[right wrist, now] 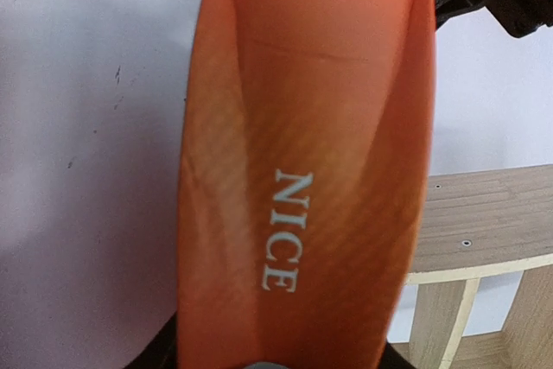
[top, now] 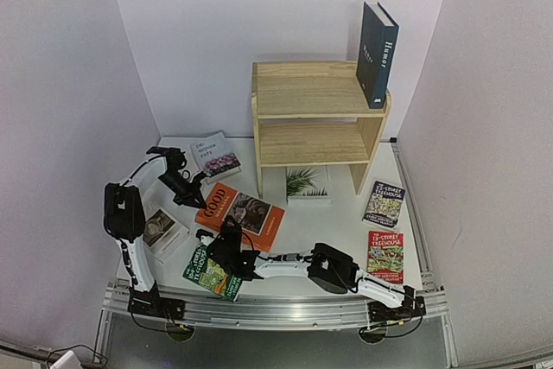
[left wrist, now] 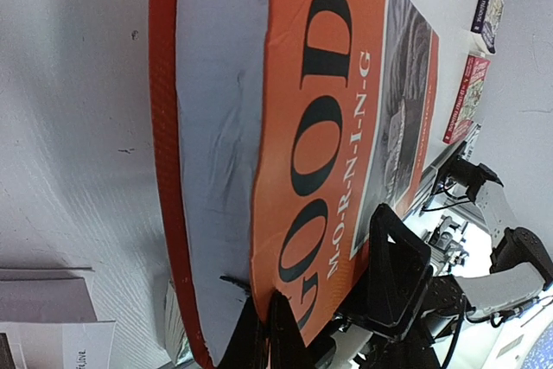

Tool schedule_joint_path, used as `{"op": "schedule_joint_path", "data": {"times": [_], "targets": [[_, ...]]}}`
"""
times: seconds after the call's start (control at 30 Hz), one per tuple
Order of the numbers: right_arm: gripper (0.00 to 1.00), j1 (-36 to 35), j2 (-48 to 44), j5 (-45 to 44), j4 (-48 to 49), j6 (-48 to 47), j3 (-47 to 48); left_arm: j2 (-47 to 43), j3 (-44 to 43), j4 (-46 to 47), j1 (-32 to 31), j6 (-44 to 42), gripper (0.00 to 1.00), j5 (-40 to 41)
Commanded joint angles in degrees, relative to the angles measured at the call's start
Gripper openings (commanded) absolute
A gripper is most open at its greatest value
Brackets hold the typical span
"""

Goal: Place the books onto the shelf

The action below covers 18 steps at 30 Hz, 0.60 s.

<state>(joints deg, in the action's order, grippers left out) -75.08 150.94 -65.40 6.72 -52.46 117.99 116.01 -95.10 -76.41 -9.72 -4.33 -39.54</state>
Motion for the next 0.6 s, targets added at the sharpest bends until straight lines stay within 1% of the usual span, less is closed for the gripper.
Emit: {"op": "schedule_joint_path", "data": {"times": [0.0,0.1,0.13,0.17,0.23,0.3,0.33,0.4,0.43,0.5,0.53,0.57], "targets": [[0.45,0.7,-0.2,-3.8,9.4,-5.8,2.1,-4.5,0.5,-4.1,-0.2,-0.1,0.0,-2.0],[0.37,0.9,-1.9,-4.1,9.8,-5.0,0.7,-5.4,0.5,-4.2,-0.2,-0.4,0.0,-2.6],[0.34,0.9,-2.6,-4.0,9.8,-4.6,0.1,-5.8,0.4,-4.3,-0.2,-0.4,0.06,-2.8],[0.32,0.9,-3.4,-3.9,9.9,-4.1,-0.6,-6.2,0.3,-4.3,-0.2,-0.5,0.16,-2.9],[0.3,0.9,-5.1,-3.5,9.9,-3.0,-2.3,-7.0,-0.9,-4.4,-0.2,-0.7,0.52,-2.8],[0.27,0.9,-7.4,-2.8,9.9,-1.7,-4.4,-7.8,-3.7,-5.0,-0.2,-1.3,0.74,-2.4],[0.25,0.9,-8.7,-2.3,9.9,-0.7,-5.5,-8.2,-5.6,-5.3,0.0,-1.7,0.81,-2.1],[0.24,0.9,-11.6,-0.7,9.7,1.3,-7.9,-8.9,-10.9,-5.5,1.1,-2.3,0.93,-1.3],[0.24,0.9,-12.8,0.1,9.3,2.2,-8.7,-9.2,-13.9,-5.6,1.7,-2.5,0.97,-0.4],[0.21,0.9,-16.0,3.5,4.1,7.2,-9.5,-10.1,-18.5,-5.2,4.0,-2.8,0.99,0.5],[0.2,0.9,-17.9,6.1,0.3,10.9,-9.5,-10.6,-20.7,-4.8,5.3,-2.8,0.99,0.9],[0.2,0.9,-19.9,9.6,-5.5,15.1,-9.6,-11.1,-22.1,-4.4,6.2,-2.8,0.99,1.7]]}}
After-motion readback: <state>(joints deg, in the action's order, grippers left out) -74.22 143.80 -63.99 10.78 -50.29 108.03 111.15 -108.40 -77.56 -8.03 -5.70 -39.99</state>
